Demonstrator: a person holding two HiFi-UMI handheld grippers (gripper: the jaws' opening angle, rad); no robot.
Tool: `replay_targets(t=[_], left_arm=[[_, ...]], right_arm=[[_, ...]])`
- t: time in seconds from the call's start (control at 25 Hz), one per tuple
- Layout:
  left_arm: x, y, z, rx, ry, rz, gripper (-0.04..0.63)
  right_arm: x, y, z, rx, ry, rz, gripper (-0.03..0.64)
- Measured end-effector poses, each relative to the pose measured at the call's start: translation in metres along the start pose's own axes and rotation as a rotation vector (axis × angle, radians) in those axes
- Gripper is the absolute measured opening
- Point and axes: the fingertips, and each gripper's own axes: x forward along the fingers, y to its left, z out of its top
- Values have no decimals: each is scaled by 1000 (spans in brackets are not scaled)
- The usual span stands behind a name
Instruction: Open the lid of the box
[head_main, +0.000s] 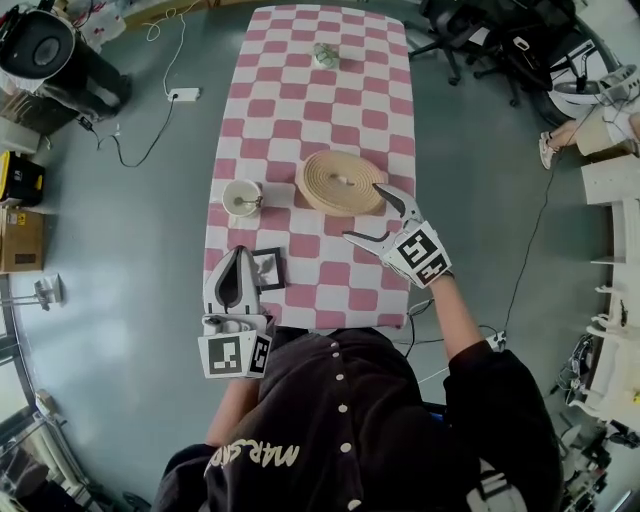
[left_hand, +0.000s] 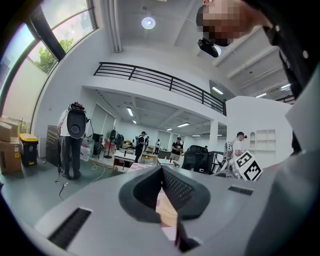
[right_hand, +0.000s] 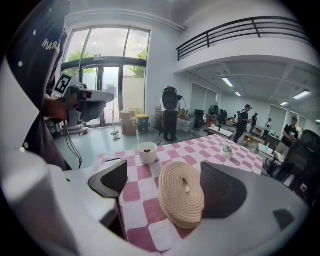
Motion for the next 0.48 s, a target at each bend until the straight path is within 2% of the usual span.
replay_targets(t=[0.48], left_arm=[[5,7,-13,-28,28,10,8]], right_arm=[[64,-12,-55,-34,255,147,463]])
